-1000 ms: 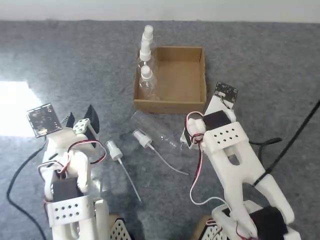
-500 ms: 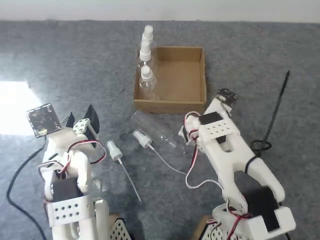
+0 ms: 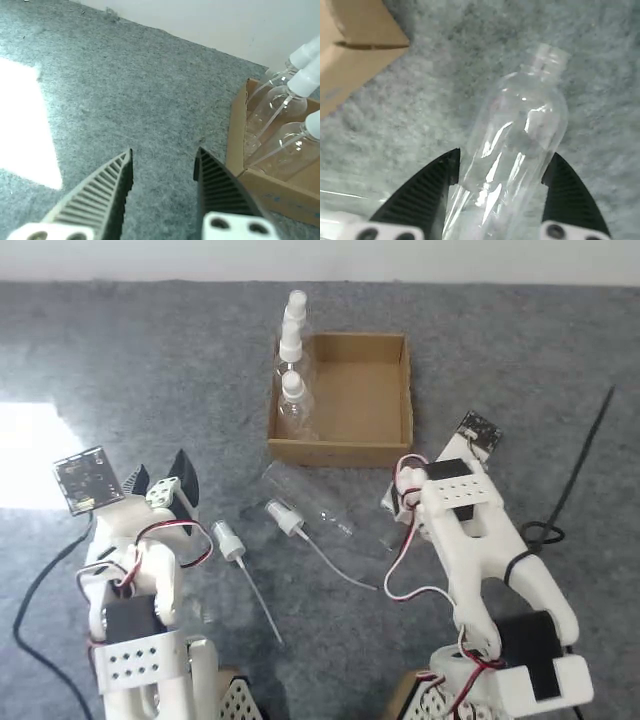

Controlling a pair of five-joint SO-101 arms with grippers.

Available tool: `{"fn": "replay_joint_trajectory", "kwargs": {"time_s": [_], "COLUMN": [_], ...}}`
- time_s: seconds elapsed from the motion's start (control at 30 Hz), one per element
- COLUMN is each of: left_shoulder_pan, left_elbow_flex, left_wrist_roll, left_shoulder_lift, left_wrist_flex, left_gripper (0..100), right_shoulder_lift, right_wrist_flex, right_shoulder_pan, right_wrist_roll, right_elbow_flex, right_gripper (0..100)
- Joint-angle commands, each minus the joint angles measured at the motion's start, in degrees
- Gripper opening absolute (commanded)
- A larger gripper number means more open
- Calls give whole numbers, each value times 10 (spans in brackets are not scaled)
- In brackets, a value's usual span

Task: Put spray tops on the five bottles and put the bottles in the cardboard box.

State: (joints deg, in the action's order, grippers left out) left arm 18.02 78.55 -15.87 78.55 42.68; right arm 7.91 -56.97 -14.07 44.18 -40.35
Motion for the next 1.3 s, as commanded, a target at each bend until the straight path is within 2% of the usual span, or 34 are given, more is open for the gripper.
{"fn": "replay_joint_trajectory", "kwargs": {"time_s": [0.0, 0.43, 0.77, 0.87, 1.0, 1.17, 1.27], "left_shoulder_pan": [2, 1, 0, 0, 0, 0, 0], "left_elbow_flex": [-3, -3, -3, -3, -3, -3, -3], "left_wrist_roll": [6, 6, 6, 6, 6, 6, 6], "left_shoulder_lift": [7, 7, 7, 7, 7, 7, 7], "left_wrist_flex": [-19, -19, -19, -19, -19, -19, -19], "left_gripper": [187, 187, 187, 187, 187, 187, 187], "right_shoulder_lift": [7, 7, 7, 7, 2, 0, 0], "right_wrist_flex": [-18, -30, -30, -24, -82, -225, -260], "right_shoulder_pan": [50, 159, 203, 203, 196, 189, 189], "right_wrist_roll": [-131, -534, -761, -767, -706, -716, -713], "right_elbow_flex": [7, 6, 6, 7, 35, 122, 165], "right_gripper": [206, 206, 206, 209, 221, 401, 422]}}
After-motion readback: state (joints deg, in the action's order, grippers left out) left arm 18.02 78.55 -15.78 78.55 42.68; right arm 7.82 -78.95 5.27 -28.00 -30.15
